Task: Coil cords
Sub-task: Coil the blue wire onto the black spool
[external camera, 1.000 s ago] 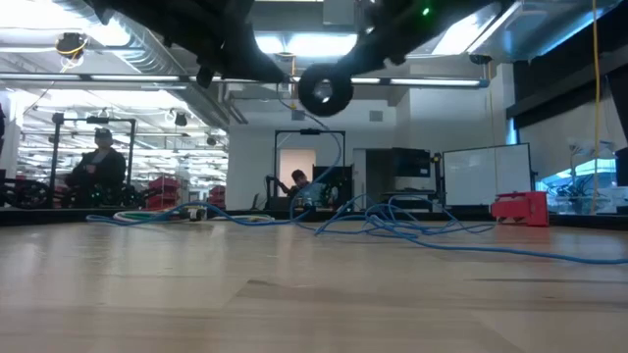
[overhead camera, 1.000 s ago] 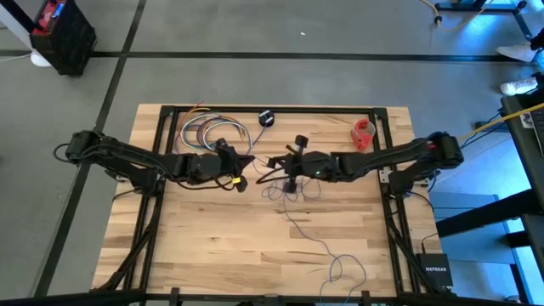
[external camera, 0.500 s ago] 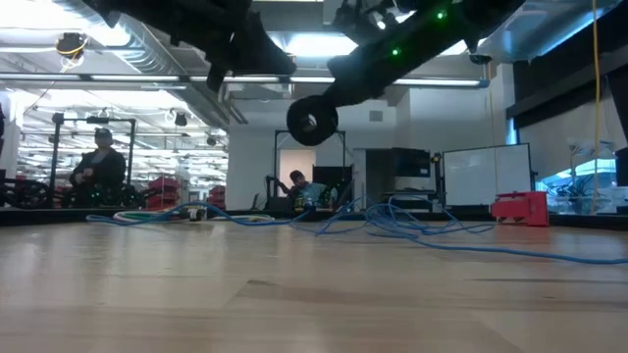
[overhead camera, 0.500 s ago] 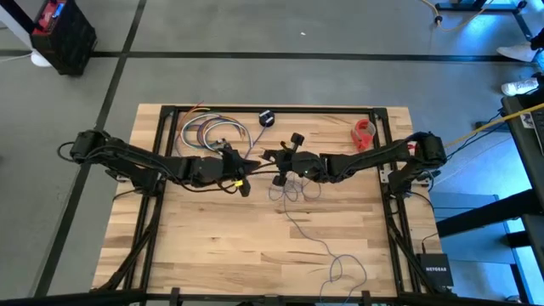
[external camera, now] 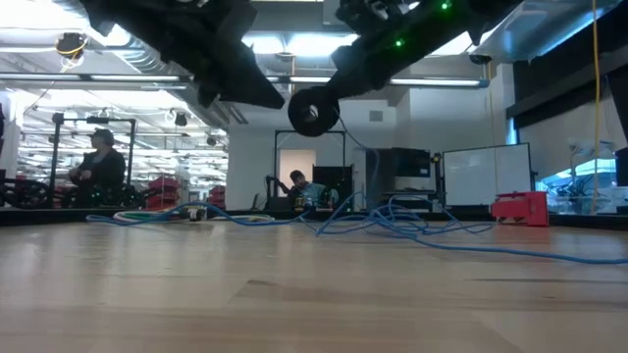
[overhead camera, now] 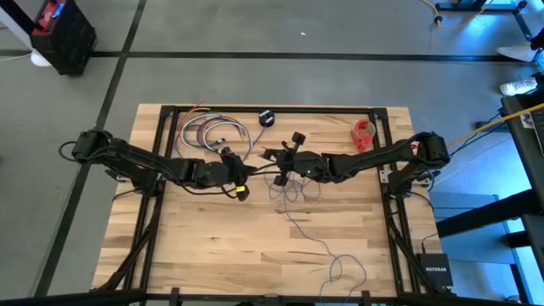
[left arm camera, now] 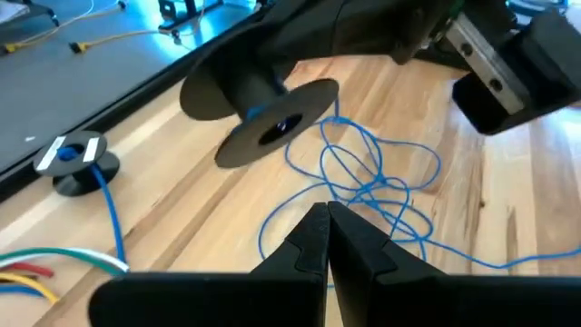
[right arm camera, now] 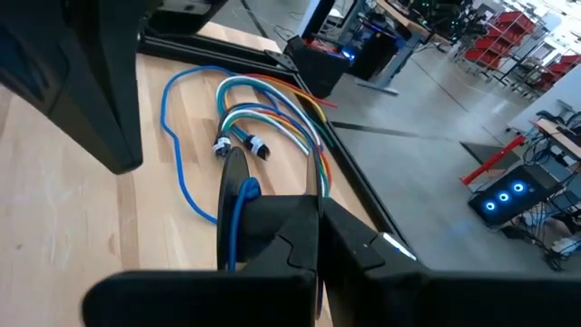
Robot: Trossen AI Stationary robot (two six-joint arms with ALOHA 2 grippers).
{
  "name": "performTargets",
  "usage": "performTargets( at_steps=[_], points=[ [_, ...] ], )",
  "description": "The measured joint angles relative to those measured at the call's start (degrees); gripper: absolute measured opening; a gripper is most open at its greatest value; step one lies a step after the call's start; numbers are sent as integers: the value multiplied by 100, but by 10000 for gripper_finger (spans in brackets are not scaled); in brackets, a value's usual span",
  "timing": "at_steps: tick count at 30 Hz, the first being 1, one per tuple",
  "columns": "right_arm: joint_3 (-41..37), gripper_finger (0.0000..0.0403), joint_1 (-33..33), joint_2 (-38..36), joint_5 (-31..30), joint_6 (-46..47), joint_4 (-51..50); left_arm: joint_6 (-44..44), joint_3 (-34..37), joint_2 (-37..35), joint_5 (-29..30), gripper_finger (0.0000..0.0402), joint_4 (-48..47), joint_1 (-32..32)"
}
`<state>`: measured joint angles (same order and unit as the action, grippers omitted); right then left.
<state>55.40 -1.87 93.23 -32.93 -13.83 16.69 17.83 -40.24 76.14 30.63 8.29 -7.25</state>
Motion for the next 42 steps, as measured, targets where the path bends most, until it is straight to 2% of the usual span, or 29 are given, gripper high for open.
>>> performTargets(
  at_steps=[5,11,14,19,25,40,42],
  points=[
    [2,5,-2,-110,17,32,-2,162,435,148,-127,19,757,38],
    [2,5,2,-140,42,29,-5,369,692,819,-267,107,1817,251],
    [2,5,2,-140,42,7,8,329,675,1307,-657,150,2514,415],
    [2,5,2,-172,40,-43,1,154,670,2034,-1168,188,3602,642],
    [2,5,2,-173,40,-56,46,126,595,2547,-1497,184,4346,750],
    [2,5,2,-173,37,-4,299,-77,-60,3241,-1531,173,4471,717],
    [2,5,2,-173,37,-2,297,-84,-67,3241,-1747,172,4605,743]
  ],
)
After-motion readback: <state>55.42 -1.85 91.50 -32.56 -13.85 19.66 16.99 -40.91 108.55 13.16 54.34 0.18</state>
